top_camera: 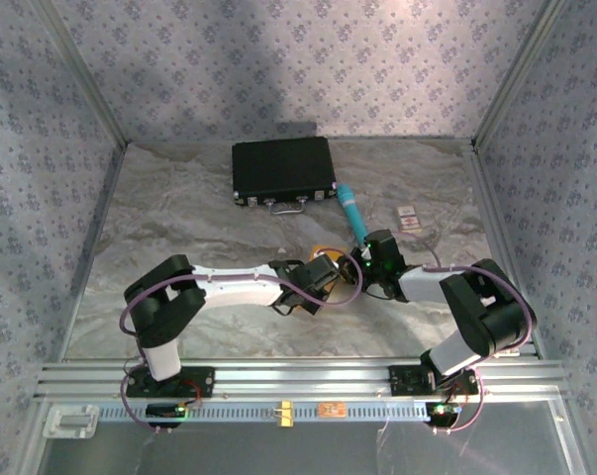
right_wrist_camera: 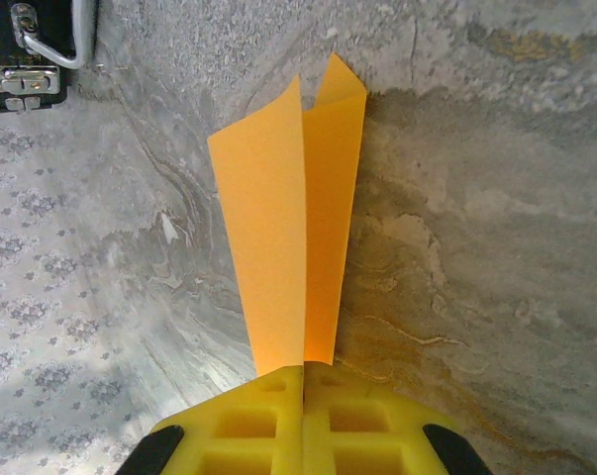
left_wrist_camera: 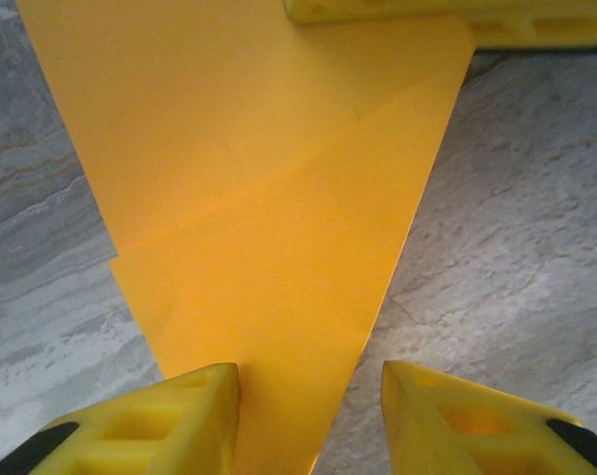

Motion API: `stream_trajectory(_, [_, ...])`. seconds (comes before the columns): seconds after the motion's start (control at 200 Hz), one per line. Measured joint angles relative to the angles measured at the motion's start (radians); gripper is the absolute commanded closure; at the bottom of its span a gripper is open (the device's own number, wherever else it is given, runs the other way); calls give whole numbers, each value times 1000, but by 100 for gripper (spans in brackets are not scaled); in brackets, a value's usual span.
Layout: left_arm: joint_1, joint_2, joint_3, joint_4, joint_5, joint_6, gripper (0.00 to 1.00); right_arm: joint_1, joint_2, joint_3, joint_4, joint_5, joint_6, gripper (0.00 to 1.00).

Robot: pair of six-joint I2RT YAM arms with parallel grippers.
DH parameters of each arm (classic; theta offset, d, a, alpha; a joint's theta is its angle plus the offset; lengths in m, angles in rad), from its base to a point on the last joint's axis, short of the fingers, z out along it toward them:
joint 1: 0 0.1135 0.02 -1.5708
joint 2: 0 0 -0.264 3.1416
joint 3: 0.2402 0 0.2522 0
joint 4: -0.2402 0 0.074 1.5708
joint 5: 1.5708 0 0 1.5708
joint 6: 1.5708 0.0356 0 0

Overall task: Fold a paper plane with a square sheet of paper (pick it up from the middle)
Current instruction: Fold the wing for the fifth time at the center of the table.

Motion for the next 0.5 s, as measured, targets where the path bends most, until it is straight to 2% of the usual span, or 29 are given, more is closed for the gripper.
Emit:
stream_trajectory(0.135, [-14,3,0,-17,-46,9,62,0,0,0,2,-1,0,94])
stream_trajectory(0.32, [-15,3,0,-22,-75,18,72,0,0,0,2,-6,0,94])
stream_trajectory(0.505, [-16,6,0,-21,-79,20,75,0,0,0,2,-7,0,94])
